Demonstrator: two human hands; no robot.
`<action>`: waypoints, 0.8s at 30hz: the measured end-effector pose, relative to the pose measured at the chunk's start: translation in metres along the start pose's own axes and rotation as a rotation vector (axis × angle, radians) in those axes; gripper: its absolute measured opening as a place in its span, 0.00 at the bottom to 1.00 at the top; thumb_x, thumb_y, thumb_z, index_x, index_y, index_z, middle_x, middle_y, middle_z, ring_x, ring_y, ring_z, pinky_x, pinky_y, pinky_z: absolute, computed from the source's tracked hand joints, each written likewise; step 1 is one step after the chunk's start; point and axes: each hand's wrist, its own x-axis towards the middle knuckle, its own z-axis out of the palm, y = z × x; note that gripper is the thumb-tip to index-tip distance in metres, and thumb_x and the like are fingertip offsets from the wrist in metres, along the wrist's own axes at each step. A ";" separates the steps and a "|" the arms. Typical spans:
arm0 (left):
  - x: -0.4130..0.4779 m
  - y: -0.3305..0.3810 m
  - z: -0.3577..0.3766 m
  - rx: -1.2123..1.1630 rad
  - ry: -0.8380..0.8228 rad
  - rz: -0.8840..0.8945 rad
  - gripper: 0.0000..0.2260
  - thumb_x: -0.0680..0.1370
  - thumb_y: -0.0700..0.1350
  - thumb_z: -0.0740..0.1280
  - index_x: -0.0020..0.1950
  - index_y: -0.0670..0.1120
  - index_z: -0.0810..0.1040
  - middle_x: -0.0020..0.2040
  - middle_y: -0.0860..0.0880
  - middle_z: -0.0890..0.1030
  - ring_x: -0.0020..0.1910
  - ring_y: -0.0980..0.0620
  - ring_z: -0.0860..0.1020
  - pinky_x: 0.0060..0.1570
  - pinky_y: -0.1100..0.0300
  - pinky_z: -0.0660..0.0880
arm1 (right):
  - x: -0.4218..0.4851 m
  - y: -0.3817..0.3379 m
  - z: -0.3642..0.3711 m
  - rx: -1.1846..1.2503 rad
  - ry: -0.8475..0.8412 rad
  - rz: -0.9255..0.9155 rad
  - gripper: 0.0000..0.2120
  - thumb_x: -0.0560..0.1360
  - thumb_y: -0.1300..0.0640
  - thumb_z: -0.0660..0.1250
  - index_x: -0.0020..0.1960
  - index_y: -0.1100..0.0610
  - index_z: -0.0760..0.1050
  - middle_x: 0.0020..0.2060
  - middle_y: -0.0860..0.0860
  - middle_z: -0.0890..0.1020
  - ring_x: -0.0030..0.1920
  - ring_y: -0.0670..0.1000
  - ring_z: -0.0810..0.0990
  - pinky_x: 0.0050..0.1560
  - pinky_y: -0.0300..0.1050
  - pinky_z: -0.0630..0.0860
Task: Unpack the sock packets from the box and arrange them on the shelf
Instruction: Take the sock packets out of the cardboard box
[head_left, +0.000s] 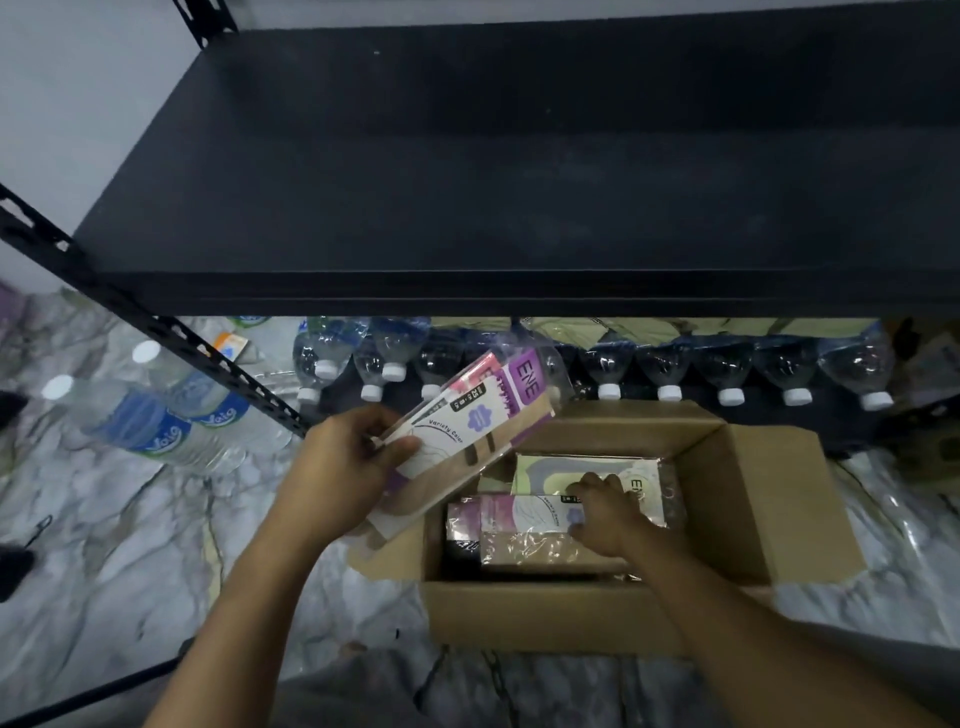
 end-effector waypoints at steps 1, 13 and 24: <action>0.001 0.000 0.001 -0.002 -0.004 -0.010 0.02 0.75 0.44 0.72 0.45 0.47 0.82 0.31 0.55 0.79 0.29 0.66 0.76 0.27 0.73 0.67 | 0.003 0.001 0.002 -0.012 0.009 -0.009 0.28 0.74 0.50 0.66 0.72 0.54 0.65 0.69 0.52 0.65 0.69 0.57 0.61 0.68 0.57 0.63; 0.006 -0.003 0.010 -0.050 -0.013 -0.037 0.02 0.76 0.46 0.72 0.46 0.49 0.81 0.34 0.53 0.82 0.27 0.62 0.78 0.27 0.69 0.69 | 0.005 0.004 0.011 -0.160 0.109 -0.041 0.22 0.73 0.48 0.65 0.66 0.51 0.72 0.64 0.50 0.71 0.67 0.54 0.64 0.66 0.54 0.61; 0.005 -0.005 0.011 -0.064 -0.050 -0.046 0.03 0.76 0.47 0.72 0.46 0.50 0.81 0.37 0.53 0.83 0.28 0.60 0.80 0.32 0.60 0.75 | -0.007 0.000 -0.003 0.042 0.047 -0.008 0.13 0.70 0.50 0.72 0.53 0.50 0.75 0.54 0.49 0.81 0.59 0.54 0.75 0.62 0.49 0.61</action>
